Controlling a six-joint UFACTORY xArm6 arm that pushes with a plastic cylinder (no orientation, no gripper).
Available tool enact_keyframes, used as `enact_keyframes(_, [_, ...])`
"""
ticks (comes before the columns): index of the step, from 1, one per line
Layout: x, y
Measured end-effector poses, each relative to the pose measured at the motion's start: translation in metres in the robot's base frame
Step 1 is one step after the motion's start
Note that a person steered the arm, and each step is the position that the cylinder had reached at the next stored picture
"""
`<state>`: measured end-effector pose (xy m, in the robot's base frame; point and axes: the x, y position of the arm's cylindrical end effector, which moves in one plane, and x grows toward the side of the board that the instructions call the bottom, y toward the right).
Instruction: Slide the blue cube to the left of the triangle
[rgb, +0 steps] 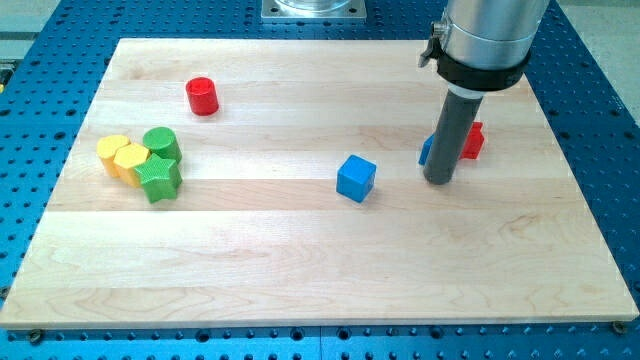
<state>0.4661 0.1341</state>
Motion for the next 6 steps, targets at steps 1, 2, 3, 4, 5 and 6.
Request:
enact_keyframes(1, [0.044,-0.076])
enact_keyframes(2, [0.045,-0.104])
enact_keyframes(3, [0.025,-0.102])
enact_keyframes(4, [-0.01,-0.054])
enact_keyframes(5, [-0.01,-0.093])
enact_keyframes(6, [-0.021,-0.125])
